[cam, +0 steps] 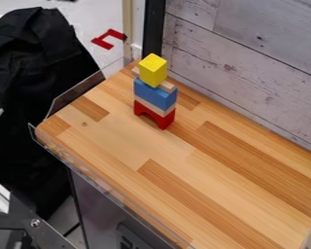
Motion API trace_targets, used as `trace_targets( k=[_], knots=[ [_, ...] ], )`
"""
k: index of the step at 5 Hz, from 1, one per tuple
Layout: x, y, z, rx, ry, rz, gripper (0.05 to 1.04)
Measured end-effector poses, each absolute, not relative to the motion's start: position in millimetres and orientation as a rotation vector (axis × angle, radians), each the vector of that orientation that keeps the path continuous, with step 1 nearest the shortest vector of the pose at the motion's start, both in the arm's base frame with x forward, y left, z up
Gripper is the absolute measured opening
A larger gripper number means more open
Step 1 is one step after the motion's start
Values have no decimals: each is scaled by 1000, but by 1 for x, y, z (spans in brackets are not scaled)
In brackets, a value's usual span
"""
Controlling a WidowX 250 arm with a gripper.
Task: Put the green block on top of the yellow block
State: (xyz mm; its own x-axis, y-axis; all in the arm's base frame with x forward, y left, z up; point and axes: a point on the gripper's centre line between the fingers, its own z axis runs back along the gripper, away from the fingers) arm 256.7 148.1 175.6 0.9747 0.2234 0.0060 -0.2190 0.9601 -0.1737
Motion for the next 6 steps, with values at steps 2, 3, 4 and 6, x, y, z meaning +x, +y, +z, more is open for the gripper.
trace_targets(
  k=[2,3,4,6],
  knots=[
    [262,120,169,-166,-9,71,535],
    [262,100,142,-138,53,16,534],
    [261,84,126,-114,84,-9,534],
    [267,65,111,-50,84,-10,534]
  ],
)
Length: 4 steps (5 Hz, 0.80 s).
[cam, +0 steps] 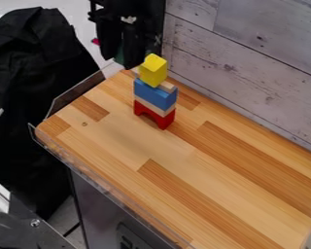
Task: Put the green block on top of the yellow block
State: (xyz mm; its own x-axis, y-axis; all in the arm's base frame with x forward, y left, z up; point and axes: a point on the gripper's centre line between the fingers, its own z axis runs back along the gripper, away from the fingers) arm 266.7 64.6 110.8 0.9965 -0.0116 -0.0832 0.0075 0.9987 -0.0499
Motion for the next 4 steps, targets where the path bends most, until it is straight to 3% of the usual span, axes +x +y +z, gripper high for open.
trace_targets(
  k=[2,4],
  knots=[
    [278,63,119,-62,35,29,535],
    [299,62,100,-31,75,39,534]
  ],
)
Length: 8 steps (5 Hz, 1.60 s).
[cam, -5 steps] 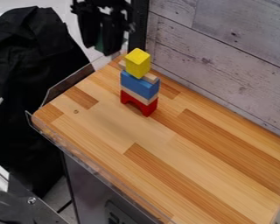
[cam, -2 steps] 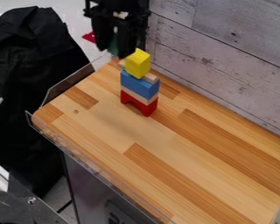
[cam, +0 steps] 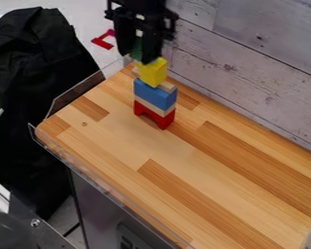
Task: Put the green block on top of the yellow block
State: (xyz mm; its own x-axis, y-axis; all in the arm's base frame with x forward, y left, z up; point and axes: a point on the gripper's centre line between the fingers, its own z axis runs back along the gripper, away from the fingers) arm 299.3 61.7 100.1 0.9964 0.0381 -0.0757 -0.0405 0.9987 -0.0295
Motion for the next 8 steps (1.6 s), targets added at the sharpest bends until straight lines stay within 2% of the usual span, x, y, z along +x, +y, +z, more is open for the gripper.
trace_targets(
  k=[3,4,5,6,7,8],
  knots=[
    [309,56,87,-17,112,57,535],
    [310,56,85,-24,117,62,605],
    [312,57,85,-43,122,74,766],
    [314,58,89,-73,114,112,998],
    [311,64,90,-93,124,150,999],
    [308,66,117,-119,52,170,999]
  ],
)
